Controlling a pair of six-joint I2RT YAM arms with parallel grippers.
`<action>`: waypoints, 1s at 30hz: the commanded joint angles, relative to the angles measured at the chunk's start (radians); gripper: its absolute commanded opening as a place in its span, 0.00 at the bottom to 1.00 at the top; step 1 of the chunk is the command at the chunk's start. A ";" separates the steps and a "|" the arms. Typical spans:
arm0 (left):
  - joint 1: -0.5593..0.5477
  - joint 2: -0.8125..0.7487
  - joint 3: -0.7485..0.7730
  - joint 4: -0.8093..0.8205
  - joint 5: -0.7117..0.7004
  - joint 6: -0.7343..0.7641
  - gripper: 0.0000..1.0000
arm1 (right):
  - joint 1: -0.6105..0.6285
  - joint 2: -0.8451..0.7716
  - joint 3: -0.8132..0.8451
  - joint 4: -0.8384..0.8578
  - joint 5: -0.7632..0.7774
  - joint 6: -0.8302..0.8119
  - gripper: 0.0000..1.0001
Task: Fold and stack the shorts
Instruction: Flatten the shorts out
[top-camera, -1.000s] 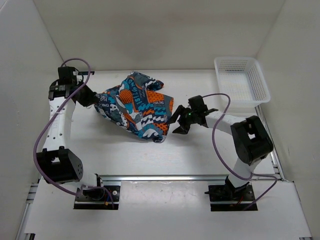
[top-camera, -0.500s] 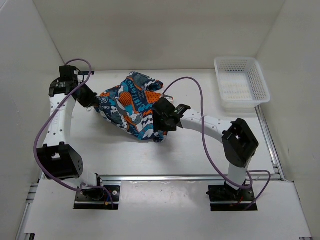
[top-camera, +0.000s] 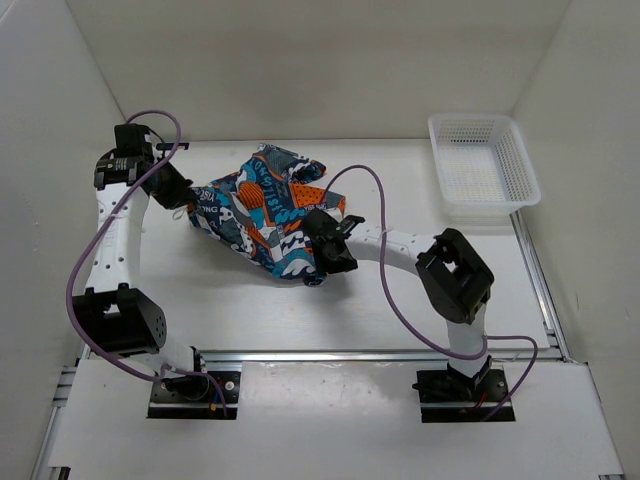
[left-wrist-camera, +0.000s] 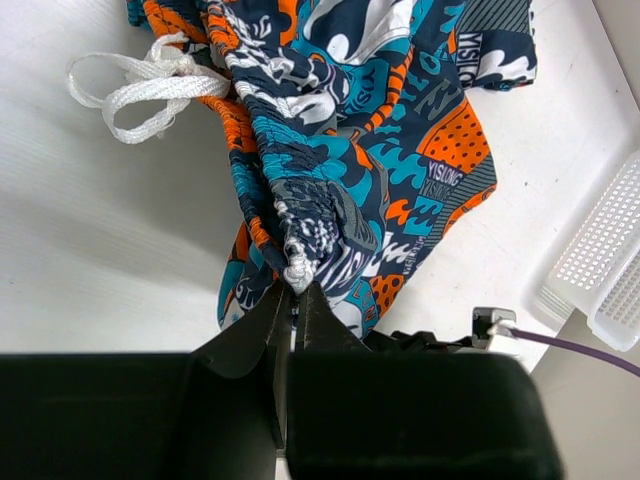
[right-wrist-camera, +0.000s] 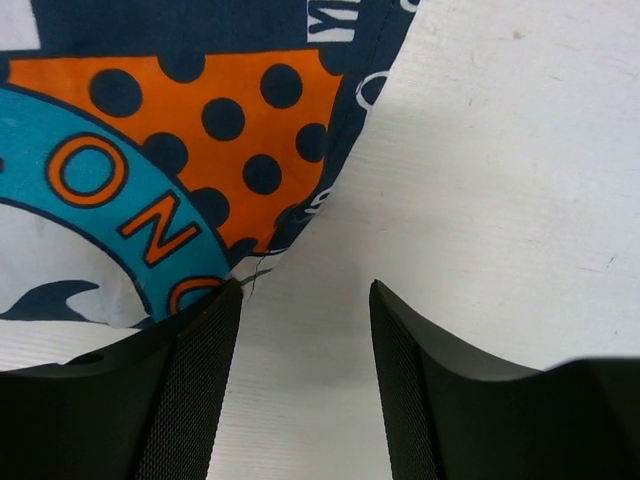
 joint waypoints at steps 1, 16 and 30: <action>0.012 -0.007 0.039 -0.006 0.010 0.019 0.10 | 0.001 0.013 0.055 0.000 0.013 -0.027 0.59; 0.021 -0.007 0.057 -0.017 0.010 0.028 0.10 | 0.100 -0.110 -0.051 0.086 -0.018 -0.056 0.70; 0.021 -0.016 0.101 -0.046 0.019 0.028 0.10 | 0.059 0.070 0.075 0.153 0.037 -0.073 0.20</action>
